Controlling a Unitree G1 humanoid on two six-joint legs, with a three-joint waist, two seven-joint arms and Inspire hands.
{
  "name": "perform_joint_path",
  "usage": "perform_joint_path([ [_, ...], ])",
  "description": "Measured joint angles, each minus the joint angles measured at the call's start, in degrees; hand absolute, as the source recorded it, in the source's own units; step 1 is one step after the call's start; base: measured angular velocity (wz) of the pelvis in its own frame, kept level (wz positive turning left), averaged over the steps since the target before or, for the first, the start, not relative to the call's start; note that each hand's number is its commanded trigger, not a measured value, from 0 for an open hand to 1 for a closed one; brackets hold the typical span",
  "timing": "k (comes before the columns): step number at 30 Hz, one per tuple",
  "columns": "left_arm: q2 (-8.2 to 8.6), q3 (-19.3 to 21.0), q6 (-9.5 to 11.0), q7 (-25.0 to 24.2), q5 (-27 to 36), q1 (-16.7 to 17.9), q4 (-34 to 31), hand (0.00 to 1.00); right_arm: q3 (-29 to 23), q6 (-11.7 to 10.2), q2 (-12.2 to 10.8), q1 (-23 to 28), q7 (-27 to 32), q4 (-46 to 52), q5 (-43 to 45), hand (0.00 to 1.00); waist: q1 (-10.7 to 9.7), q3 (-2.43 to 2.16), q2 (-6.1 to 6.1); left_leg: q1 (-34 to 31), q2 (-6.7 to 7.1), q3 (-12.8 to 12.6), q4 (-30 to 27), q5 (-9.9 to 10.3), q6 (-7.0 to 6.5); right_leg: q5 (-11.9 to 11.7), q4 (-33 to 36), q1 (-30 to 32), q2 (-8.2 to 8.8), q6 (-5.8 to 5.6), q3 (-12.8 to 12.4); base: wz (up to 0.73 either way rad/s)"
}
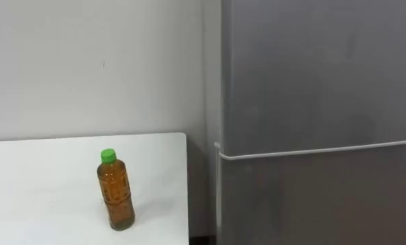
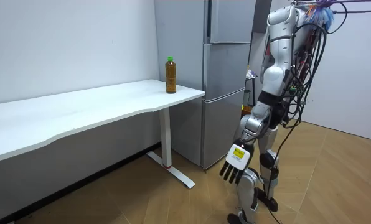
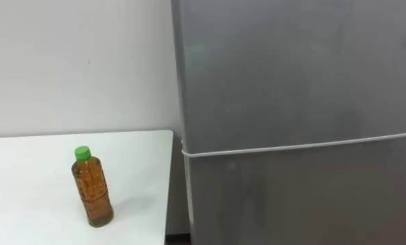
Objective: Put the bottle in the upper fridge
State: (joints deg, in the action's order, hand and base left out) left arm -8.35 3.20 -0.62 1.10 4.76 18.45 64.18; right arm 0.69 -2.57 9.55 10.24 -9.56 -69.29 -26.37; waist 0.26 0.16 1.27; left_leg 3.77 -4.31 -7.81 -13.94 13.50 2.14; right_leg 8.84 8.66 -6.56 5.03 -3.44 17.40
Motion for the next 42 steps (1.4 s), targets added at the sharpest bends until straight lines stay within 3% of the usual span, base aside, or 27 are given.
perform_joint_path([
  [20, 0.08, 0.01, -1.53, 0.10, -0.21, 0.31, 0.47, 0.00, -0.12, 0.14, 0.00, 0.04, -1.29, -0.62, -0.10, 0.00, 0.07, 0.08, -0.63, 0.76, 0.01, 0.18, 0.39, 0.22, 0.19, 0.54, 0.01, -0.77, -0.03, -0.11, 0.18, 0.00],
  [23, 0.08, 1.90, -1.50, 1.27, 0.44, -0.18, -0.43, 0.00, -0.41, 0.14, -0.02, -0.04, -0.71, -0.72, 0.10, 0.00, 0.08, 0.04, -0.50, 0.84, 0.02, 0.19, 0.50, 0.21, 0.20, 0.54, 0.03, -0.80, -0.06, -0.11, 0.15, 0.00],
  [25, -0.07, 5.18, -1.40, 2.60, 2.09, -1.06, -2.52, 0.00, -1.67, 0.13, -0.01, 0.00, 0.00, -0.72, 1.25, 0.00, 0.10, -0.01, -0.15, 0.85, 0.03, 0.25, 0.51, 0.21, 0.19, 0.54, 0.07, -0.75, -0.06, -0.11, 0.14, 0.00],
  [28, -0.23, 11.32, 0.10, 4.35, 2.79, -2.58, -5.02, 0.00, -4.72, 0.02, 0.22, 0.33, 0.20, -0.76, 2.97, 0.00, 0.20, 0.02, 0.68, 1.00, 0.09, 0.23, 0.92, 0.19, 0.19, 0.55, 0.08, -0.70, -0.05, -0.12, 0.00, 0.00],
  [31, -0.33, 14.75, 1.99, 6.22, 4.87, -3.50, -8.07, 0.00, -7.06, -0.21, 0.42, 1.03, 0.09, -0.57, 4.04, 0.00, 0.20, 0.01, 1.13, 1.05, 0.12, 0.14, 1.32, 0.17, 0.20, 0.70, 0.10, -0.68, -0.02, -0.16, 0.02, 0.00],
  [34, -0.38, 19.14, 3.55, 7.90, 4.72, -3.85, -16.74, 0.00, -10.33, -1.13, 0.57, 2.44, -0.63, 0.44, 7.24, 0.00, 0.35, -0.06, 1.38, 1.18, 0.15, 0.16, 1.23, 0.14, 0.24, 0.87, 0.13, -0.81, -0.02, -0.17, 0.05, 0.00],
  [39, -0.36, 19.06, 7.38, 10.64, 4.79, -3.98, -26.31, 0.00, -11.07, -2.31, 0.57, 2.87, -0.61, 0.35, 8.43, 0.00, 0.32, -0.15, 1.71, 1.17, 0.15, 0.13, 1.24, 0.15, 0.24, 0.91, 0.13, -0.53, 0.00, -0.22, -0.09, 0.00],
  [40, -0.20, 19.05, 7.41, 11.31, 4.81, -3.98, -29.06, 0.00, -11.07, -2.54, 0.54, 2.92, -0.57, 0.45, 8.69, 0.00, 0.25, -0.41, 2.04, 1.27, 0.15, 0.10, 1.26, 0.15, 0.24, 0.91, 0.12, -0.52, -0.01, -0.22, -0.14, 0.00],
  [42, -0.20, 19.17, 7.74, 12.80, 4.74, -4.15, -33.50, 0.00, -11.19, -2.62, 0.55, 2.92, -0.42, 0.37, 8.99, 0.00, 0.34, -0.40, 2.13, 1.61, 0.12, 0.08, 1.30, 0.15, 0.24, 0.92, 0.19, -0.56, -0.01, -0.21, -0.12, 0.00],
])
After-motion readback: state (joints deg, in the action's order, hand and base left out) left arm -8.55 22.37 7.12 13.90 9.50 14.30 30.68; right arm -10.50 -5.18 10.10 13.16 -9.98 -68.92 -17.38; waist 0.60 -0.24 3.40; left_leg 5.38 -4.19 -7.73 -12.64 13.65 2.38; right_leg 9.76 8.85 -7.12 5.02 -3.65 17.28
